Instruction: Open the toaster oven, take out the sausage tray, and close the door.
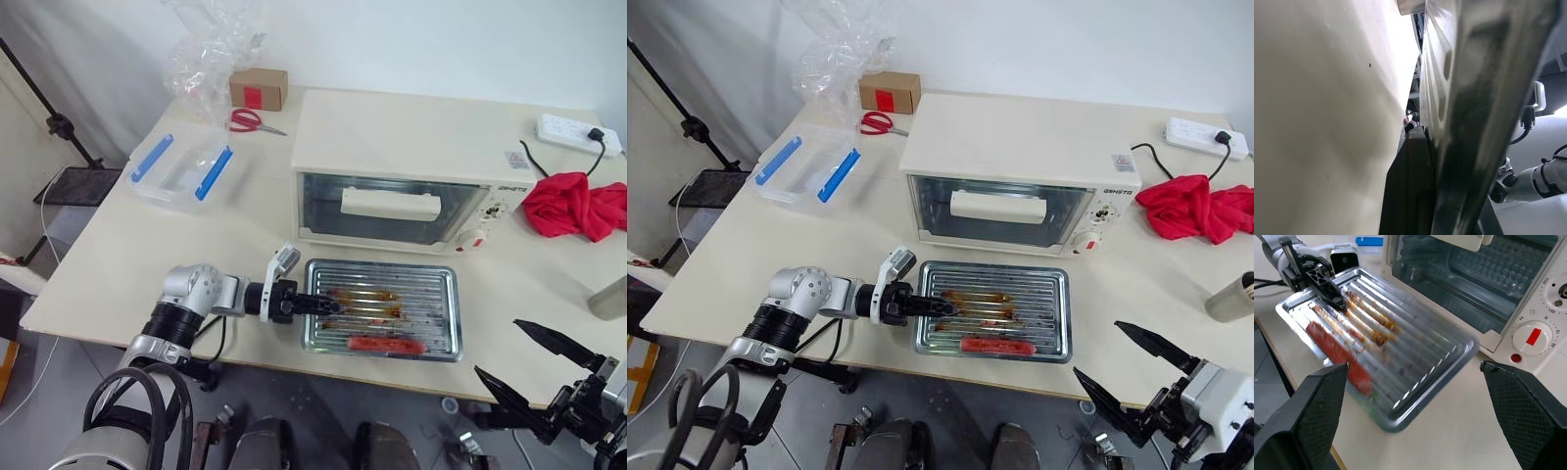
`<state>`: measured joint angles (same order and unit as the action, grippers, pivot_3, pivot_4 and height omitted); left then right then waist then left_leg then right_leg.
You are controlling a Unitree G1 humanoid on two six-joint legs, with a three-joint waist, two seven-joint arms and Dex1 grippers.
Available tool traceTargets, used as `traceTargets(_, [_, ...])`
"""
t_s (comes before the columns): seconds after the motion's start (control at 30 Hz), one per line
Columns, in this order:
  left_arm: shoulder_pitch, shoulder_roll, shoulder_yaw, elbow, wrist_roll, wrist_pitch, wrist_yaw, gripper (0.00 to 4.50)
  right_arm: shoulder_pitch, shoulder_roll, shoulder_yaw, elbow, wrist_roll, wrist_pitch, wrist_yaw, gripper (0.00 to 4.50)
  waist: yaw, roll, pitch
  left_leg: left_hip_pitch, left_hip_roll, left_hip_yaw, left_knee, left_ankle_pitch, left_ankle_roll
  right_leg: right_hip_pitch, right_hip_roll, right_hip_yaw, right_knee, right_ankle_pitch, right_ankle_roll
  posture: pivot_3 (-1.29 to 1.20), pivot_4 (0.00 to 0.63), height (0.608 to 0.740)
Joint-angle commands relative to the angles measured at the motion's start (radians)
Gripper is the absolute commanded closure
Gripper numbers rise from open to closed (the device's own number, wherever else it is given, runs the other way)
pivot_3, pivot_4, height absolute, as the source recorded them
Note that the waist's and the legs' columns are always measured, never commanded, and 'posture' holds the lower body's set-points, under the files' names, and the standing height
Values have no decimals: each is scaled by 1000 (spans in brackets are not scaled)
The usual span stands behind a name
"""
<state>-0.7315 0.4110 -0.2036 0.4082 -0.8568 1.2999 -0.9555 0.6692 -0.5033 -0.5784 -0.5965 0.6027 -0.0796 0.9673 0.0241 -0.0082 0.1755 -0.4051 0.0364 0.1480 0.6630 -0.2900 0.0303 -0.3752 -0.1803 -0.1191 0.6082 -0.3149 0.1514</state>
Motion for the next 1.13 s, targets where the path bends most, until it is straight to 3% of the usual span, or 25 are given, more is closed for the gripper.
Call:
traceTargets(0.03, [9,21,15,-72,17,-32,-63,3054,-14,-19,11,-41,12,16,-19,0,-1,0,0,0,0,0,0,0,0,0,0,0,2,0,0,0,150,740])
traceTargets(0.37, [152,249,136,-223,98,-320,-232,6,-135,-99,51,-20,62,96,-6,0,-10,0,0,0,3,0,1,0,0,-1,1,-1,3,0,0,0,150,740])
traceTargets(0.63, [343,338,311,-272,220,-764,-309,6,-190,-123,79,4,88,105,59,0,-14,0,0,0,7,1,0,-1,0,-1,1,-1,3,0,0,0,150,740])
traceTargets(0.8, [501,336,446,-295,388,-1255,-282,6,-237,-141,103,30,129,98,144,0,-20,0,0,0,8,2,1,-1,1,-1,1,-2,3,0,0,0,150,740])
traceTargets(0.97, [534,348,450,-246,439,-1392,-297,6,-244,-150,99,113,105,36,263,0,-20,0,0,0,8,2,1,-2,2,-1,1,-3,2,0,0,0,150,740])
traceTargets(1.13, [539,328,439,-259,433,-1391,-264,6,-259,-133,78,247,64,-57,319,0,-23,-1,0,0,8,3,1,-2,2,-1,1,-4,3,0,0,0,150,740])
